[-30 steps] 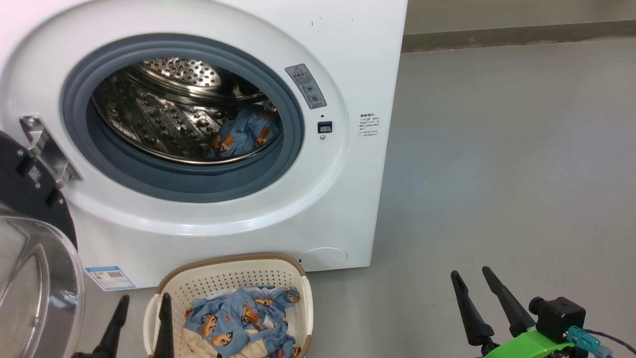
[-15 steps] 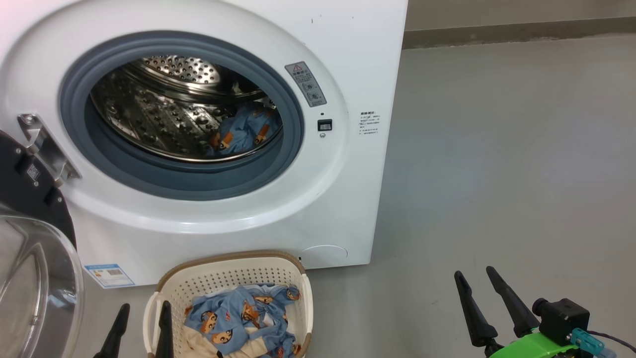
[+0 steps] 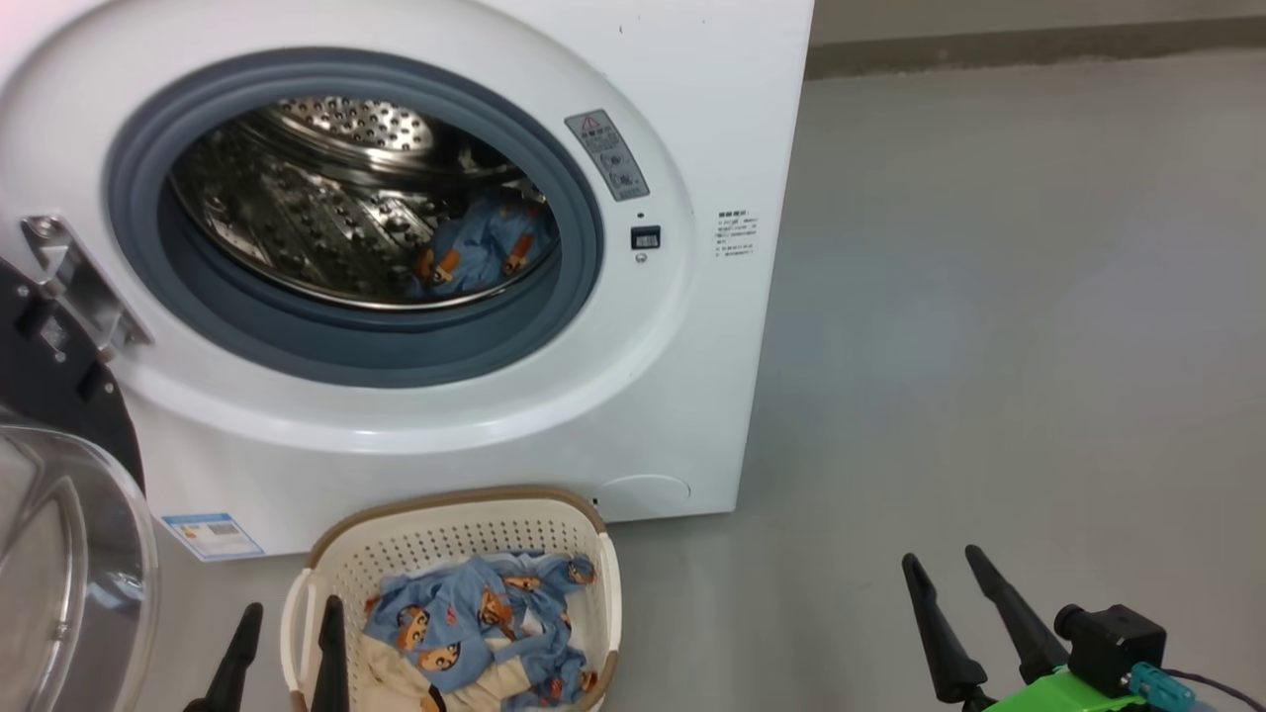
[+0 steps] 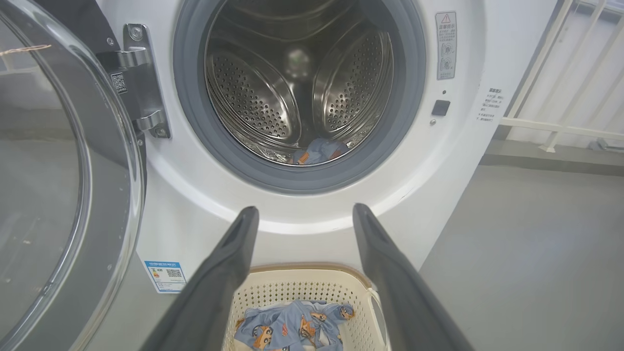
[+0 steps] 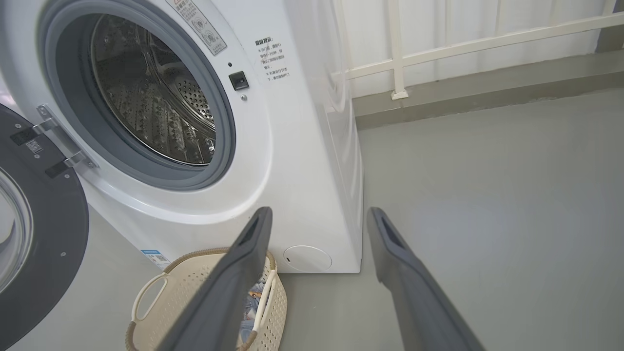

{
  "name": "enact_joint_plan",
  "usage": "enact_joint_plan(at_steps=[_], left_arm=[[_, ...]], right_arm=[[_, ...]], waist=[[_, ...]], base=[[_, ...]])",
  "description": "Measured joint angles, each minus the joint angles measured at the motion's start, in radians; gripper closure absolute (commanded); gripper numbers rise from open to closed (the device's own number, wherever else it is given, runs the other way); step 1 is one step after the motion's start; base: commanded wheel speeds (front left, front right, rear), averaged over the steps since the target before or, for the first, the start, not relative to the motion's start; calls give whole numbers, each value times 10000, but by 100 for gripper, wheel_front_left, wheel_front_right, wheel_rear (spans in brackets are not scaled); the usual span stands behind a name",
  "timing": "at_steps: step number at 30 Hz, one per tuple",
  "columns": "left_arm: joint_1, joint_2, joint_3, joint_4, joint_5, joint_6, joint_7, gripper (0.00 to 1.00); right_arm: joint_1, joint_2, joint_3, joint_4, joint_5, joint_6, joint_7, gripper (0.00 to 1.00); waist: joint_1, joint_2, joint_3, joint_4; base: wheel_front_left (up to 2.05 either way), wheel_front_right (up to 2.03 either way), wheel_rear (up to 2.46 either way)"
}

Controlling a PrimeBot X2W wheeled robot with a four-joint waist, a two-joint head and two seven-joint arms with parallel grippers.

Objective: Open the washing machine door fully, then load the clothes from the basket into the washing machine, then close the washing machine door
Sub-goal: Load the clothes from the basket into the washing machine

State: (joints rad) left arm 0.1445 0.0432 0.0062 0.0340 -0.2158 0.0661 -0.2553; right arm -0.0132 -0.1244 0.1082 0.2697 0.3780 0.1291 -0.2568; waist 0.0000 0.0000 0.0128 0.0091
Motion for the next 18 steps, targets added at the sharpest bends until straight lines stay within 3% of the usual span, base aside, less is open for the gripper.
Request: enact_joint_plan(at_steps=[8,18], left_arm=[[-477,0,35,614,-414,-128,0,0],[-2143,-27,244,1818,-1074,-746,0,0]], right_arm=[[18,69,77,222,13,0,2,0],[-900,142,368,299,15,0,2,0]], waist=[[0,0,721,-84],[2,0,2164,-315]], base=[[0,0,0],[0,0,0]])
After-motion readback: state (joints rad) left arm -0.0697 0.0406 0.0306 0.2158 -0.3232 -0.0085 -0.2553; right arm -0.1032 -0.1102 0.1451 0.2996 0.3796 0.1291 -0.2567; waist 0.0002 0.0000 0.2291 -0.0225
